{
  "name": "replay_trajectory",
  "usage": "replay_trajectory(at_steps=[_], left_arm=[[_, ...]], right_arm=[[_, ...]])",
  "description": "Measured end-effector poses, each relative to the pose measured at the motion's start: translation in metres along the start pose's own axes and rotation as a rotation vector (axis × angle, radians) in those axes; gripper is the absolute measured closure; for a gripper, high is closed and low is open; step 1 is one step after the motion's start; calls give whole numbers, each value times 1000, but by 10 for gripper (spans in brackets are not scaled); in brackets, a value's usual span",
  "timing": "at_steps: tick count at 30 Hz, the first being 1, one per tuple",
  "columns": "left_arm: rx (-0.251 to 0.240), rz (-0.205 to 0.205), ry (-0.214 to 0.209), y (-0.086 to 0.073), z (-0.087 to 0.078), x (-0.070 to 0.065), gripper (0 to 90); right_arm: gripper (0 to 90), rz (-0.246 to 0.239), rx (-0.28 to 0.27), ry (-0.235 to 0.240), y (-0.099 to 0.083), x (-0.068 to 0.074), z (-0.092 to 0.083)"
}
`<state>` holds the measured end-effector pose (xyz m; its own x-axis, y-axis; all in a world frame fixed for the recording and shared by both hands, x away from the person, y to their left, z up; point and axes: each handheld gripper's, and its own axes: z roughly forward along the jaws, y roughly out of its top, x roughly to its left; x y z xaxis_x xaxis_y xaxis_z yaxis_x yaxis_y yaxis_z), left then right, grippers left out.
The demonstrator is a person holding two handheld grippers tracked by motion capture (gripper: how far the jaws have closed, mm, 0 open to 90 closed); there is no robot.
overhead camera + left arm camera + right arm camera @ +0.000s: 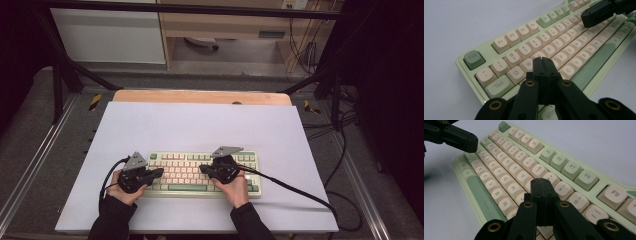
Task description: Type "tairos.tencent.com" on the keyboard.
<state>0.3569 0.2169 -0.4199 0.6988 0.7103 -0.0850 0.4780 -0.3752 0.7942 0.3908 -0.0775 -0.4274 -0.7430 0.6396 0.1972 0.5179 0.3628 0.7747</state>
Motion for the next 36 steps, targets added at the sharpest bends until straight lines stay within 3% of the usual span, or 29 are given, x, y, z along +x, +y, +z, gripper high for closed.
replay_trajectory(at_steps=[15, 28, 36], left_arm=[[-2, 2, 0, 0, 0, 0, 900], [-8, 16, 2, 6, 4, -7, 898], [-5, 29, 2, 14, 13, -11, 898]], right_arm=[[900, -12, 19, -15, -3, -1, 9], [900, -42, -8, 6, 3, 4, -13], [900, -45, -14, 18, 4, 6, -17]])
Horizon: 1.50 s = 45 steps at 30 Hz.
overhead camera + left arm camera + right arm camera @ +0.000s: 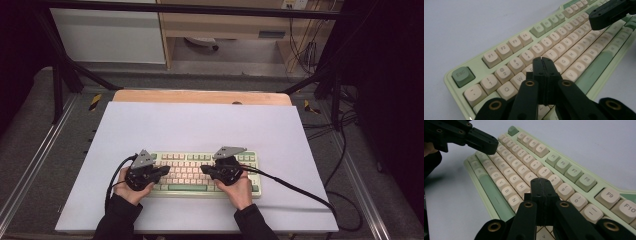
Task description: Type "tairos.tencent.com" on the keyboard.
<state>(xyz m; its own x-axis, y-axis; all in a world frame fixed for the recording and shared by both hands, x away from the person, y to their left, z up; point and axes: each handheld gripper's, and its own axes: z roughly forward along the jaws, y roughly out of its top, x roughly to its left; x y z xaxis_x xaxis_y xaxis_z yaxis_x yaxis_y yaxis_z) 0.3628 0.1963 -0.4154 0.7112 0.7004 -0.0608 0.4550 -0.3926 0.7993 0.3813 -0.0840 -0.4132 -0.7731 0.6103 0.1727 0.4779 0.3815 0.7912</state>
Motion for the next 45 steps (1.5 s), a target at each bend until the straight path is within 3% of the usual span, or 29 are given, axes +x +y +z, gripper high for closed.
replay_trajectory(at_steps=[22, 37, 45], left_arm=[[22, 5, 13, 7, 31, -4, 895], [33, 17, 7, 5, 38, -5, 898], [17, 16, 1, 7, 33, -6, 898]], right_arm=[[900, -9, 4, 5, 0, 1, -2], [900, -12, 5, 4, 0, 1, -3], [900, -16, 3, 3, 0, 1, -4]])
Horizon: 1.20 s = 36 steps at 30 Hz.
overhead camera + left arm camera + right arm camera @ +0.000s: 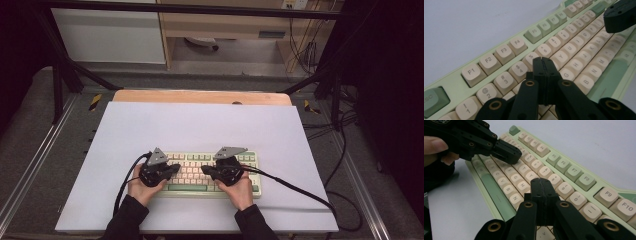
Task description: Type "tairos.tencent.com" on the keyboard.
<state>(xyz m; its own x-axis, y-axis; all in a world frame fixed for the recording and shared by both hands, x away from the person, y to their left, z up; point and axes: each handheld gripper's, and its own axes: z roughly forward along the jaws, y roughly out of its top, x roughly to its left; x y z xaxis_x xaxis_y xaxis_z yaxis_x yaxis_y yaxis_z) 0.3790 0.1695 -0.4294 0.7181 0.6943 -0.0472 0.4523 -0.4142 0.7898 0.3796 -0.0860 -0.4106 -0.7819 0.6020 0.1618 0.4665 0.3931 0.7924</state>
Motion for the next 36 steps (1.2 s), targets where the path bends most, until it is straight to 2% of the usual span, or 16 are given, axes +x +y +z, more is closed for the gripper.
replay_trajectory(at_steps=[11, 21, 36], left_arm=[[-23, 3, -10, 1, -13, -1, 898], [-26, 4, -10, -6, -25, 3, 899], [-41, -25, 9, -17, -43, 13, 898]], right_arm=[[900, 3, -11, -9, 2, 0, -5], [900, -1, -13, -21, 3, -1, -5], [900, 7, -5, -38, 0, -7, -4]])
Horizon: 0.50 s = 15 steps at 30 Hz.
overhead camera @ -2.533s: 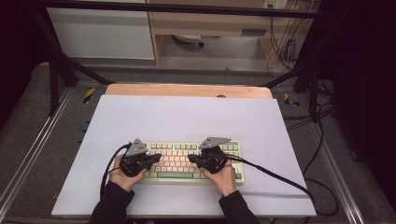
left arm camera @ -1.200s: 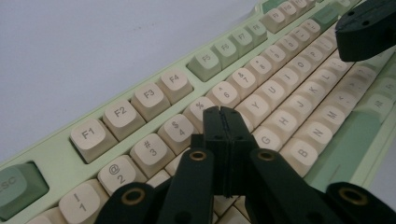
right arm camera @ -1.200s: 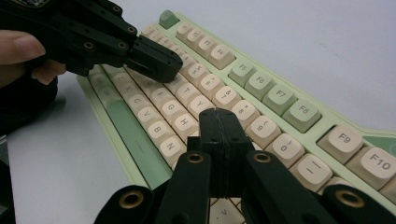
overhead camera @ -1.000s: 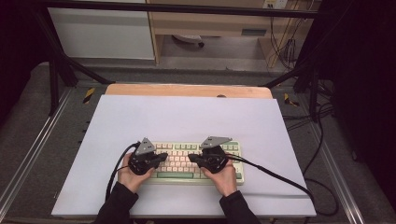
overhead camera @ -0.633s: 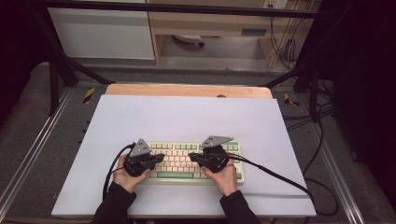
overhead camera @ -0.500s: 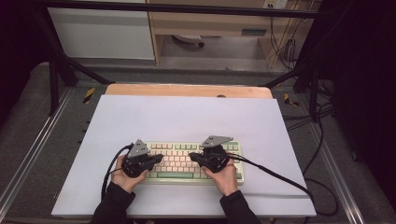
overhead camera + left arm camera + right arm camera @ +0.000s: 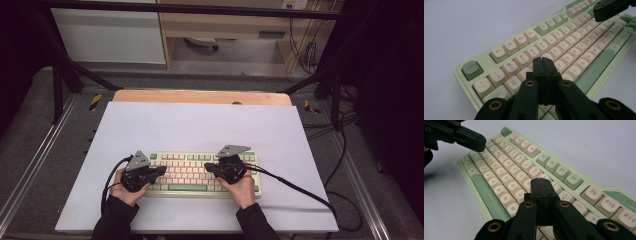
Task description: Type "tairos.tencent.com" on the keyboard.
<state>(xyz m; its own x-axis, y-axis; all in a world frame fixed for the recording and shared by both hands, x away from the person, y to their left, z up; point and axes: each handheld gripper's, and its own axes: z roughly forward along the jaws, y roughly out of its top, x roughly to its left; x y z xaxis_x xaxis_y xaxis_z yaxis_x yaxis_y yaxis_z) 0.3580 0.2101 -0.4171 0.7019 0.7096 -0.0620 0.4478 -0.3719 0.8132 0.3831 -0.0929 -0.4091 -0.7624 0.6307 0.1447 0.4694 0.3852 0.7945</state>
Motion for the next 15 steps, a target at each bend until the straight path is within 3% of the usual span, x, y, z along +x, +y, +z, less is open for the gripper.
replay_trajectory(at_steps=[15], left_arm=[[3, -7, 0, -4, -3, 2, 898]], right_arm=[[900, 6, 35, -43, -8, -10, 6]])
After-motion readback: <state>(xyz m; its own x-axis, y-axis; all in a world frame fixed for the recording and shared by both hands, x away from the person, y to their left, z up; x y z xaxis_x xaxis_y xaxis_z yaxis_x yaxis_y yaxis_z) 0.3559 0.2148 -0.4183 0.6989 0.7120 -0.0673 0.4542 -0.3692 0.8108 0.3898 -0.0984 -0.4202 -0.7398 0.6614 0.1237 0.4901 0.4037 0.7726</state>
